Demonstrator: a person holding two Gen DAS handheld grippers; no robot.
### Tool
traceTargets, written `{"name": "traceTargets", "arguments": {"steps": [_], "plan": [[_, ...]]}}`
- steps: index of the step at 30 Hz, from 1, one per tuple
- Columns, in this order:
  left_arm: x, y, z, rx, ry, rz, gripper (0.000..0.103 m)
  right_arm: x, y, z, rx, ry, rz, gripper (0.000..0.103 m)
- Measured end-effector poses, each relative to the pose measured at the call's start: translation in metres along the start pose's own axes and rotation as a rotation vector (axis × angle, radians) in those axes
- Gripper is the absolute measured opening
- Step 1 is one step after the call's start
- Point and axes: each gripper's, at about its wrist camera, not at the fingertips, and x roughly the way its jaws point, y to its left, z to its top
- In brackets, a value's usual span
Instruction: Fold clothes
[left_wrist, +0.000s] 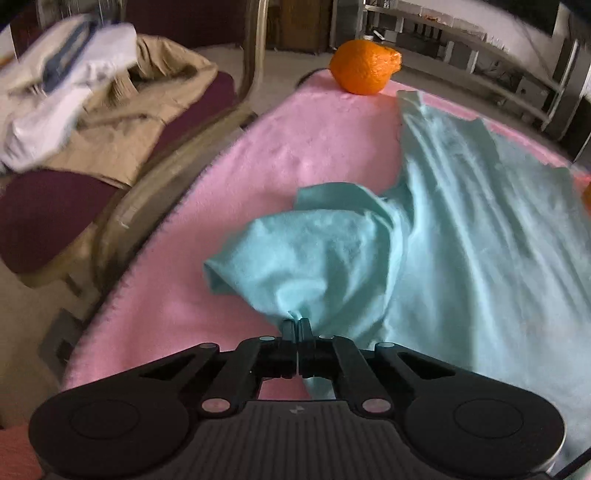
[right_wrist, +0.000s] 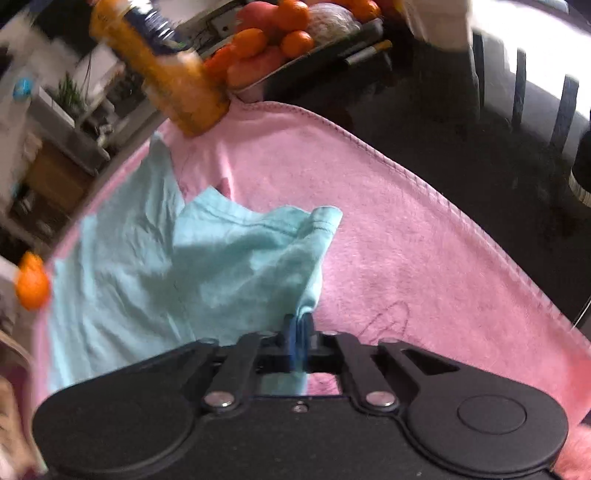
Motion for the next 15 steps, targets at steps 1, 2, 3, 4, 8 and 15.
{"name": "traceTargets", "arguments": {"steps": [1,2,3,4,8,15], "plan": [[0.000,-0.002,-0.001,0.021,-0.007,0.024,0.002,-0.002,0.005,-0.002,-0.044,-0.030,-0.061,0.002],[0.000,-0.003,-0.002,0.042,-0.012,0.045,0.004,-0.002,0.008,-0.003,-0.071,-0.039,-0.091,0.002],[-0.001,-0.005,-0.004,0.068,-0.015,0.055,0.006,-0.001,0.009,-0.004,-0.082,-0.032,-0.093,0.002],[-0.004,-0.005,-0.005,0.090,-0.011,0.061,0.009,-0.002,0.009,-0.005,-0.088,-0.028,-0.089,0.002],[-0.028,0.022,-0.007,0.031,0.021,-0.018,0.014,-0.022,0.003,-0.001,-0.021,-0.015,0.020,0.014],[-0.077,0.078,0.040,-0.111,-0.079,-0.184,0.041,-0.094,0.043,0.025,-0.114,-0.074,0.351,0.029]]}}
